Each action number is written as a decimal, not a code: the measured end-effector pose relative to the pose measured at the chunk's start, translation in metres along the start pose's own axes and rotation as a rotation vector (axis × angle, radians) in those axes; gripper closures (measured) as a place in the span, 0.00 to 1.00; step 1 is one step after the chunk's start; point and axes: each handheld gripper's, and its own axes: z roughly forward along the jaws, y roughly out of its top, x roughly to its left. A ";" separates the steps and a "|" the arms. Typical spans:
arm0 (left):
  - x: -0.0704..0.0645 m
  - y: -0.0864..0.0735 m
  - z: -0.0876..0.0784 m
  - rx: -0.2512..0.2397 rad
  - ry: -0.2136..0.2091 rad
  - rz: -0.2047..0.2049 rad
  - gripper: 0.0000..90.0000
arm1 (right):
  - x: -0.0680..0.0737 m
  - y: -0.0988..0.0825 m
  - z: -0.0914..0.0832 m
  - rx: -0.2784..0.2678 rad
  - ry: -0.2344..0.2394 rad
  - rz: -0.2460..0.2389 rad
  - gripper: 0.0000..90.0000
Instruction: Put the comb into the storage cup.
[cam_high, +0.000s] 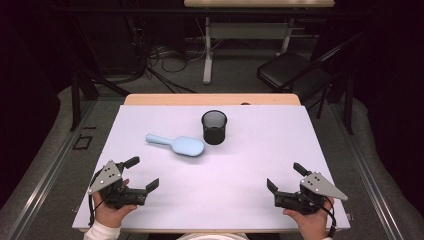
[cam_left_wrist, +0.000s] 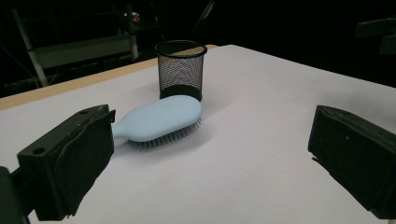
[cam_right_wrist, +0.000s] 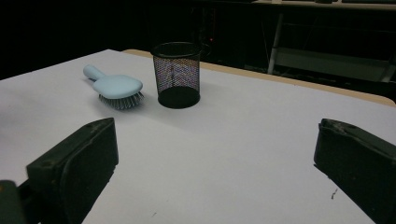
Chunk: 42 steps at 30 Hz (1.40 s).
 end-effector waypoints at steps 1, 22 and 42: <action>0.000 0.000 0.000 -0.001 0.008 -0.004 0.00 | 0.000 0.000 0.000 -0.003 0.002 0.002 0.00; 0.015 0.003 0.006 0.072 0.078 -0.066 0.12 | -0.001 -0.007 0.010 0.060 -0.020 0.013 0.02; 0.031 0.012 0.032 0.157 0.157 -0.138 0.32 | 0.002 -0.008 0.016 0.067 -0.028 -0.010 0.04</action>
